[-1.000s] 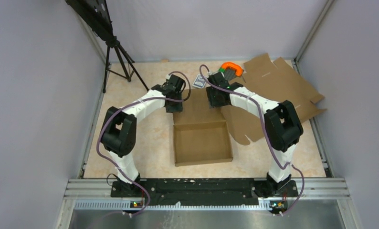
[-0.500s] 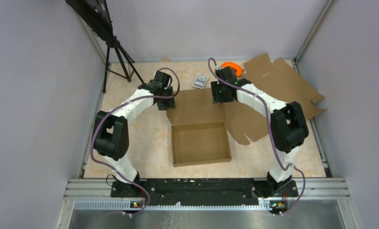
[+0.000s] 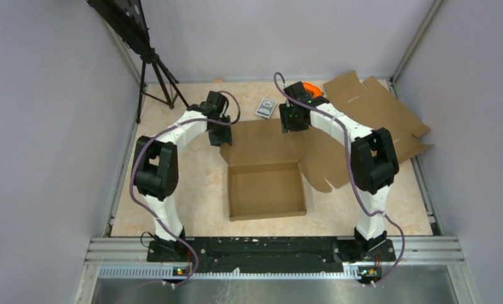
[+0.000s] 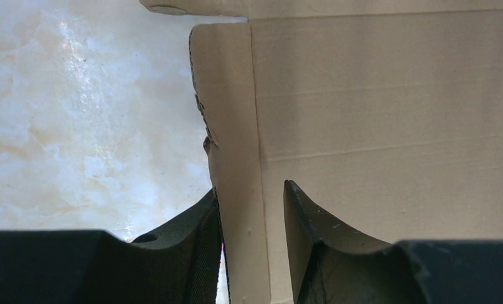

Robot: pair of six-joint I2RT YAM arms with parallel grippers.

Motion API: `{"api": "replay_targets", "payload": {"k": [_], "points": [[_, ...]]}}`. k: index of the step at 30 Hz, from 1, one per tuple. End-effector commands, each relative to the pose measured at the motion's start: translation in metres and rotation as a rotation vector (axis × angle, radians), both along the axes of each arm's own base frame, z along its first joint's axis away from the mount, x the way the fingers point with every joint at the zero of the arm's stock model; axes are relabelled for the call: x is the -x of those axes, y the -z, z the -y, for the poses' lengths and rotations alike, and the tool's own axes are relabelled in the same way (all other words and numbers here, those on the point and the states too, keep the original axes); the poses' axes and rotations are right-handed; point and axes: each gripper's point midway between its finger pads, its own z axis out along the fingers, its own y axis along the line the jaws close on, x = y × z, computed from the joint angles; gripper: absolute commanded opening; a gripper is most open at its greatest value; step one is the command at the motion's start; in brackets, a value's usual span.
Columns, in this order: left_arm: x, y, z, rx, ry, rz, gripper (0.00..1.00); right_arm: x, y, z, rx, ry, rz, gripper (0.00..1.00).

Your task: Fold the paper box

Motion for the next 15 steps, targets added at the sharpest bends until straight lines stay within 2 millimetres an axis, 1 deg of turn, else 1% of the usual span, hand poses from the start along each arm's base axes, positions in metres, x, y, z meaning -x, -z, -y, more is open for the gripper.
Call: {"api": "replay_targets", "payload": {"k": [1,3,5,7,10,12,15], "points": [[-0.011,-0.011,-0.001,-0.013,0.024,0.018,0.41,-0.008,0.000,0.006,0.039,0.004,-0.012,0.50],[-0.012,-0.011,-0.002,-0.020,0.026,0.021,0.41,-0.011,0.001,0.010,0.053,0.016,-0.008,0.52],[-0.015,-0.014,-0.004,-0.028,0.025,0.032,0.45,-0.015,-0.003,0.013,0.053,0.022,0.006,0.58],[-0.019,-0.022,-0.007,-0.031,0.018,0.060,0.53,-0.018,-0.012,0.014,0.030,0.023,0.027,0.62],[-0.026,-0.031,-0.012,-0.022,0.009,0.098,0.61,-0.024,-0.025,0.017,0.012,0.031,0.052,0.63],[-0.030,-0.034,-0.016,-0.010,0.004,0.103,0.62,-0.028,-0.030,0.021,0.010,0.038,0.061,0.64],[-0.033,-0.032,-0.016,0.004,0.009,0.090,0.60,-0.034,-0.029,0.033,0.003,0.061,0.046,0.65]]}}
